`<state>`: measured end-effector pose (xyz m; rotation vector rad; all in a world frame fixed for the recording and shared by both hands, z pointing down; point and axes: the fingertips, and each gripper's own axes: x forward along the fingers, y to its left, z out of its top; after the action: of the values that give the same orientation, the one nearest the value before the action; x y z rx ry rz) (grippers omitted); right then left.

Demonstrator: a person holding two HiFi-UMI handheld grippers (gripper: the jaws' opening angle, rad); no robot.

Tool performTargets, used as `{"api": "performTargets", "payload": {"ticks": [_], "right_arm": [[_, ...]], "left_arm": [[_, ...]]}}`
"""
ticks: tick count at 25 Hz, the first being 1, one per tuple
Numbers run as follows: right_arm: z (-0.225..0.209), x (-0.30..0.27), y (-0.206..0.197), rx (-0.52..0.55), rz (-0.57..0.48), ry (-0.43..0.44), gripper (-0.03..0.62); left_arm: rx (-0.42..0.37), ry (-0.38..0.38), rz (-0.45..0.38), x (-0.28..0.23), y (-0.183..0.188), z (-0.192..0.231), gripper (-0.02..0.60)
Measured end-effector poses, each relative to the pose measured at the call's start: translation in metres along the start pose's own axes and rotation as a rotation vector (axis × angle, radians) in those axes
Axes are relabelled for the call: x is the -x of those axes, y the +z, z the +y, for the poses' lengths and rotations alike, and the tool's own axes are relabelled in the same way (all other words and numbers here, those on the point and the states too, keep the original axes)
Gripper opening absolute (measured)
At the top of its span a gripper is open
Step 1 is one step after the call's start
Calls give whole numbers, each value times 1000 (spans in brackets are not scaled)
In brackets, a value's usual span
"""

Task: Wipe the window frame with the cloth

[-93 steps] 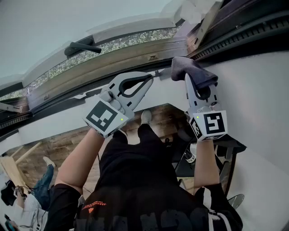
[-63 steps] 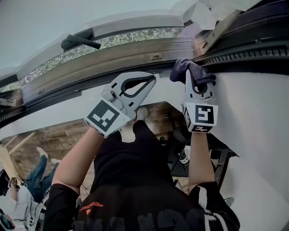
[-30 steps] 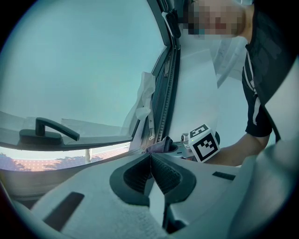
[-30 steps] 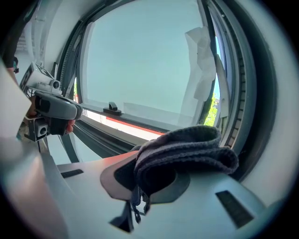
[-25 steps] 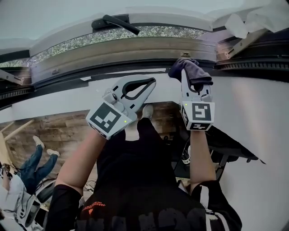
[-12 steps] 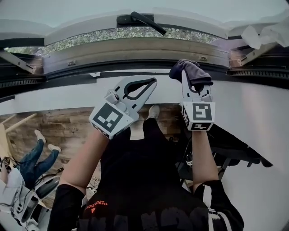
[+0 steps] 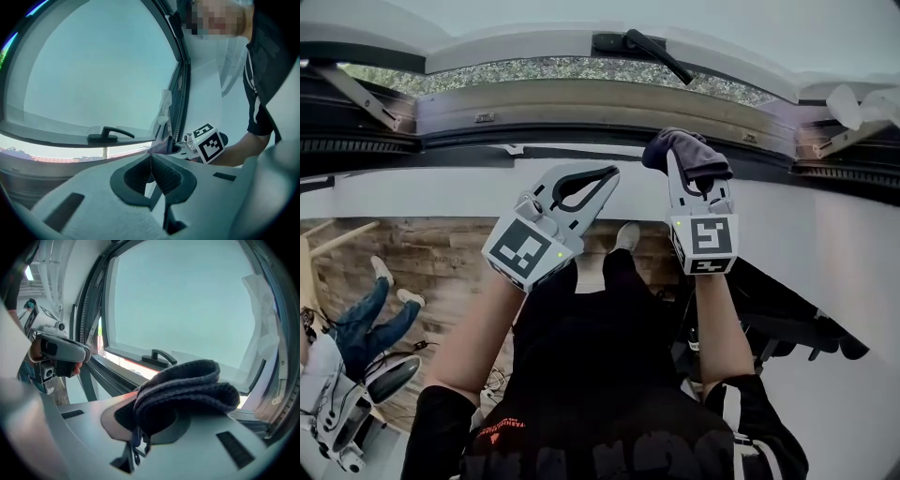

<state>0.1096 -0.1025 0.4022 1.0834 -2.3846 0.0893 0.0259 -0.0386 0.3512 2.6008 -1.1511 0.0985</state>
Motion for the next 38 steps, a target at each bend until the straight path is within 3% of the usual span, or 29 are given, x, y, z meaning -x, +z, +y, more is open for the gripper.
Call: {"api": "performTargets", "payload": {"ticks": [15,19,25,38], "right_arm": [[59,-25,23,56,-2,85,34],[75,-33,29,71,-4,109,34],[100,-41,39,88,-9,150,32],[169,-71,66,136,-34,265,33]], "left_arm": [[4,79,-15,52,-6,32,21],[51,95,-35,65,-6,37,21],[25,121,-52,85,-7,48,21],[92,230,-70,139,-15,80,21]]}}
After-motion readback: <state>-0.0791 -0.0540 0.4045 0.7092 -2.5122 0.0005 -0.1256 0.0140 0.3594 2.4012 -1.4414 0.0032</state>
